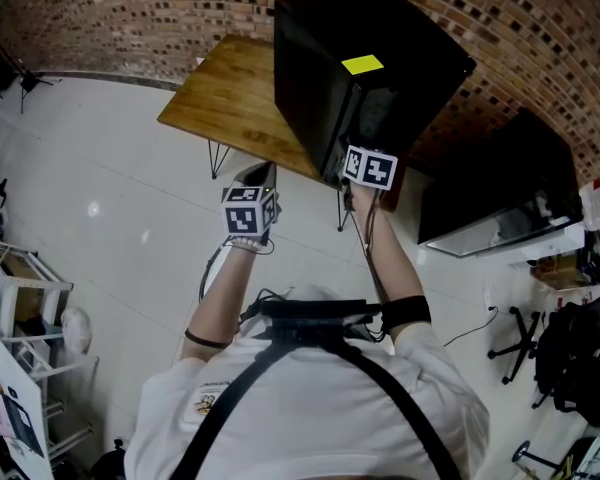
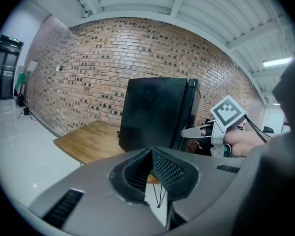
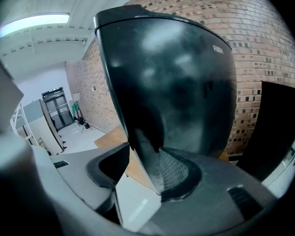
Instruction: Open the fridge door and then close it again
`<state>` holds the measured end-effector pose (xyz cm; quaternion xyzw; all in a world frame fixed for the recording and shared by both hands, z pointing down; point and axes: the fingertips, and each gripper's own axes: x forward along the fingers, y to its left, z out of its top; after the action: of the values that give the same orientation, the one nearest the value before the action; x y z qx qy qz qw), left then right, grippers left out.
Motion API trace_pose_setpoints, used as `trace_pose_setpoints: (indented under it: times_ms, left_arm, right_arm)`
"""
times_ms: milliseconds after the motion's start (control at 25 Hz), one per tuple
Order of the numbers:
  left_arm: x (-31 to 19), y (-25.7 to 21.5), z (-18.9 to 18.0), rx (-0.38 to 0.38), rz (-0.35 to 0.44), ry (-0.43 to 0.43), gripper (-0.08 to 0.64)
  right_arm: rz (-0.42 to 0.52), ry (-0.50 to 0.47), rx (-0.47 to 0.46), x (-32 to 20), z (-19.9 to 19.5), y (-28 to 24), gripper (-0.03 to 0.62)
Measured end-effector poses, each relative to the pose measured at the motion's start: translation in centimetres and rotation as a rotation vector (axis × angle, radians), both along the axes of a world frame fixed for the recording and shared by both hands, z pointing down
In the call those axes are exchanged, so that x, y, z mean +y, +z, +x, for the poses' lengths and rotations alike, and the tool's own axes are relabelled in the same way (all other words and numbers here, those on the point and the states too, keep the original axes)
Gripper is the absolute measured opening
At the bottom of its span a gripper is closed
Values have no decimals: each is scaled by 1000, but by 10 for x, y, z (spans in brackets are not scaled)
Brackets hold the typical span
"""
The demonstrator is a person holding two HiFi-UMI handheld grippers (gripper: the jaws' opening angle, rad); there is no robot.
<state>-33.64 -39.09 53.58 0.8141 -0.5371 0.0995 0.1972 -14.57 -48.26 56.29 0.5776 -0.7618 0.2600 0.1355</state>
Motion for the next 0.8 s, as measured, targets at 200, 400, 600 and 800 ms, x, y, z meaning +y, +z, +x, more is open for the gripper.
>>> trace_pose_setpoints:
  times_ms: [200, 400, 600, 800]
  left_arm:
    - [13, -1, 4, 9, 3, -1, 2]
    - [32, -4, 17, 26, 11, 8, 2]
    - [55, -5, 47, 51, 13, 31, 0]
    - [81, -5, 82, 38, 20, 55, 0]
  right_arm:
    - [2, -54, -8, 18, -1, -4, 195]
    - [54, -60, -11, 71, 15, -9, 66]
    - [75, -35, -22, 130, 51, -13, 6]
    - [116, -4, -6, 182, 88, -17, 6]
